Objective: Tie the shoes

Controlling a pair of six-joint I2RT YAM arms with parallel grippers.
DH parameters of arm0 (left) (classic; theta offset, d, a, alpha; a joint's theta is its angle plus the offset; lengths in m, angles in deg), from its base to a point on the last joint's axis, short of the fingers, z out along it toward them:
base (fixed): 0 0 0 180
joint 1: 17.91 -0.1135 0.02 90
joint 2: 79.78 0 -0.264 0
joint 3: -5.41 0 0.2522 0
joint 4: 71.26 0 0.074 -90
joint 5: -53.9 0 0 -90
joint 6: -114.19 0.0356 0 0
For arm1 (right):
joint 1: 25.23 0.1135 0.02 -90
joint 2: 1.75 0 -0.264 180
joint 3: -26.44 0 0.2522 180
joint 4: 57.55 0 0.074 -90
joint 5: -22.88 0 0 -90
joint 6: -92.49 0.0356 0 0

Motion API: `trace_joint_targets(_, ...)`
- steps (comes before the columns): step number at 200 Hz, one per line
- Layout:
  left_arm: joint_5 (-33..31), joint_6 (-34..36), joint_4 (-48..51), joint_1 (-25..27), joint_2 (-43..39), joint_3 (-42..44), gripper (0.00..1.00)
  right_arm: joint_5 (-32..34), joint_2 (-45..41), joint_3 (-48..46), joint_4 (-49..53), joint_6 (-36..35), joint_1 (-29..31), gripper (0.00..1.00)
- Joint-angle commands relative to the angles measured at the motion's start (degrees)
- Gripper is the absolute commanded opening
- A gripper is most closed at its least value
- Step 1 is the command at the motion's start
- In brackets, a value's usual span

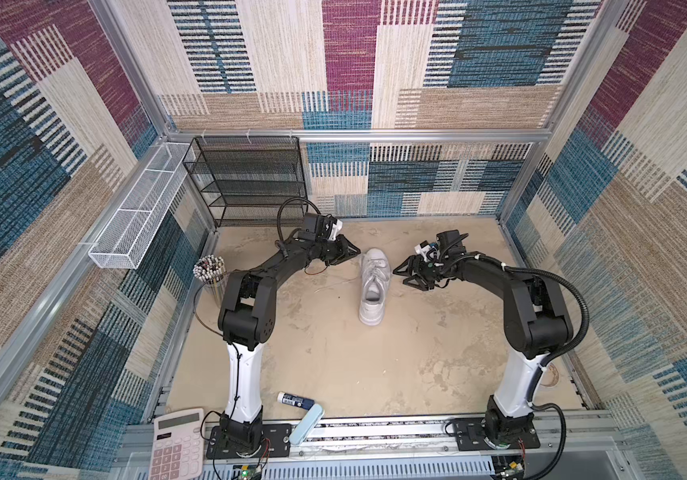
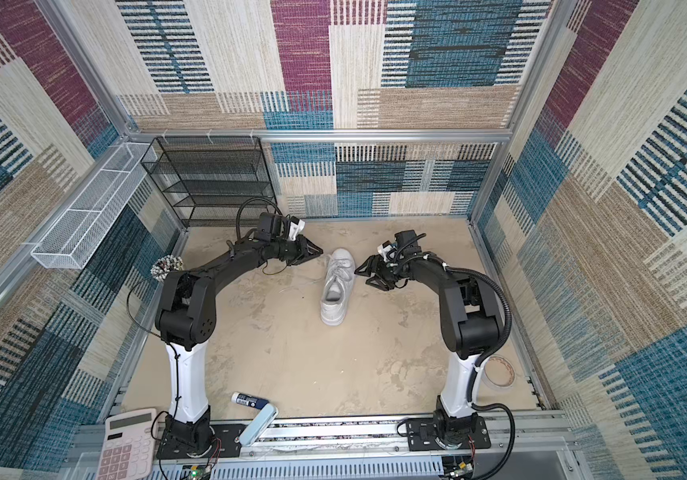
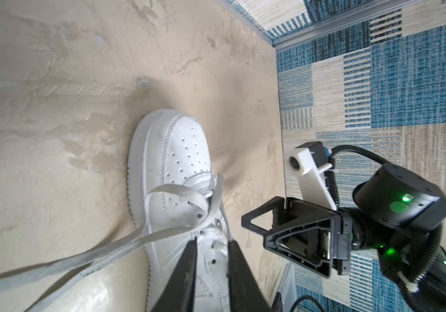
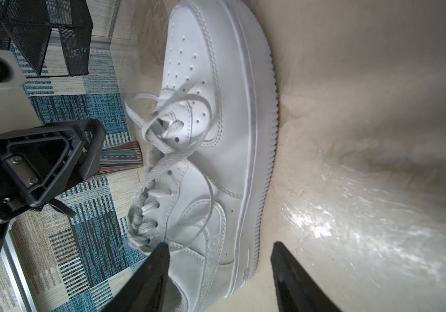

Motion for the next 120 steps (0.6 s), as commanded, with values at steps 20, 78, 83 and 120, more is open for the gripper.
trace_joint_targets(20, -1.98, 6.31, 1.09, -0.07, 2.33, 0.54, 0.25, -0.73, -1.17, 0.26, 1.78, -1.41, -1.00, 0.63)
trace_joint_targets(78, -2.89, 8.06, 0.34, -0.03, 5.30, -1.20, 0.31, -0.65, -1.76, 0.26, 3.69, -2.60, -1.81, 0.63)
trace_joint_targets(83, -2.73, 8.10, 0.29, 0.02, 5.65, -1.46, 0.31, -0.64, -1.77, 0.19, 3.79, -2.71, -1.83, 0.63)
trace_joint_targets(120, -1.63, 7.01, -1.37, 0.02, 7.59, -2.66, 0.29, -0.73, -1.99, 0.00, 4.27, -2.84, -1.92, 0.63)
